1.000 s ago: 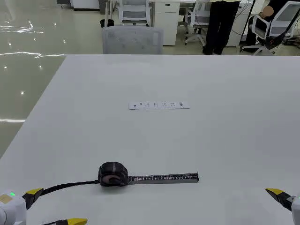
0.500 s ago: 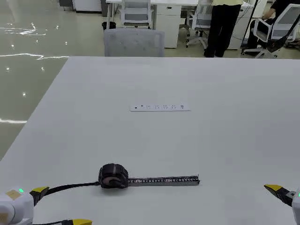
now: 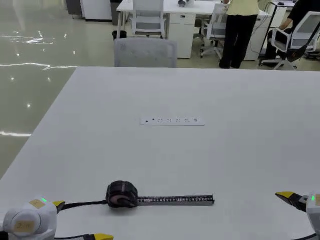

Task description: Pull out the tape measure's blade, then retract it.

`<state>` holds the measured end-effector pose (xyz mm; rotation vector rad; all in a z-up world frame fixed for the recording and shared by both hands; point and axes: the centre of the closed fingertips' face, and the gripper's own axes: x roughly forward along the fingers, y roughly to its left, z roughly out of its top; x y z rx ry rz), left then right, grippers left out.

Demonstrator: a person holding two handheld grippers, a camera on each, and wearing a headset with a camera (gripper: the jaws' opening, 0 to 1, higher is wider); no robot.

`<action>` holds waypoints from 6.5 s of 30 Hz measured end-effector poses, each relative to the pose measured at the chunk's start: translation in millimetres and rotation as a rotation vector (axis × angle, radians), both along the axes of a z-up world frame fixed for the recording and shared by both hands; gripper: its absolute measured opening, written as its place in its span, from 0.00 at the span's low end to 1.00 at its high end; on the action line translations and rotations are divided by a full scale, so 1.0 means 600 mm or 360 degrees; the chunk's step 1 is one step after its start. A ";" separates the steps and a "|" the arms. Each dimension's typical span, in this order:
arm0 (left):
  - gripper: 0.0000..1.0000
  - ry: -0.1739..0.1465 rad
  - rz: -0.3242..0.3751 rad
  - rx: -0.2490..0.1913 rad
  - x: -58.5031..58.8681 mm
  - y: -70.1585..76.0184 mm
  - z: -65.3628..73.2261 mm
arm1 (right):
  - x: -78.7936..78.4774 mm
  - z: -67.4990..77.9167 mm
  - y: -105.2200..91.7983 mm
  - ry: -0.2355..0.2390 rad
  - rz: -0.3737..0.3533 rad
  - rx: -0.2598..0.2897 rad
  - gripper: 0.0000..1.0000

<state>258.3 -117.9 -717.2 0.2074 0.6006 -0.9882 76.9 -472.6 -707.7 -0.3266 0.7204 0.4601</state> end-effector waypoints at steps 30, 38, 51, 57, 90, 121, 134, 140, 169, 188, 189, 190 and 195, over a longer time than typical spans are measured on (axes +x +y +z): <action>1.00 0.0025 0.0184 0.0010 0.031 -0.076 -0.015 | 0.093 -0.010 0.015 0.0192 0.0350 -0.0130 0.95; 1.00 -0.0038 0.0295 0.0053 0.051 -0.095 -0.030 | 0.117 -0.021 0.010 0.0243 0.0403 -0.0176 0.95; 1.00 -0.0150 0.0504 -0.0040 0.090 -0.111 -0.047 | 0.153 -0.047 0.013 0.0312 0.0510 -0.0222 0.92; 1.00 -0.0186 0.0535 -0.0092 0.098 -0.117 -0.040 | 0.169 -0.066 0.017 0.0350 0.0562 -0.0231 0.89; 1.00 -0.0203 0.0539 -0.0069 0.098 -0.106 -0.082 | 0.225 -0.160 0.050 0.0515 0.0910 -0.0344 0.45; 0.99 -0.0147 0.0564 -0.0081 0.090 -0.114 -0.087 | 0.220 -0.191 0.057 0.0633 0.0745 -0.0358 0.14; 0.86 0.0015 0.0695 -0.0101 0.117 -0.132 -0.103 | 0.223 -0.194 0.055 0.0661 0.0672 -0.0398 0.14; 0.82 0.0053 0.0734 -0.0090 0.123 -0.144 -0.106 | 0.221 -0.194 0.055 0.0671 0.0682 -0.0422 0.14; 0.61 0.0096 0.0768 0.0074 0.131 -0.148 -0.117 | 0.220 -0.194 0.054 0.0679 0.0662 -0.0392 0.14; 0.60 0.0124 0.0741 0.0005 0.130 -0.144 -0.116 | 0.221 -0.192 0.057 0.0616 0.0667 -0.0315 0.14; 0.60 0.0126 0.0737 0.0003 0.129 -0.144 -0.116 | 0.221 -0.191 0.058 0.0629 0.0663 -0.0311 0.14; 0.60 0.0128 0.0734 0.0003 0.129 -0.144 -0.116 | 0.220 -0.191 0.058 0.0630 0.0671 -0.0314 0.14; 0.59 0.0140 0.0718 0.0006 0.129 -0.144 -0.117 | 0.219 -0.189 0.060 0.0632 0.0671 -0.0308 0.14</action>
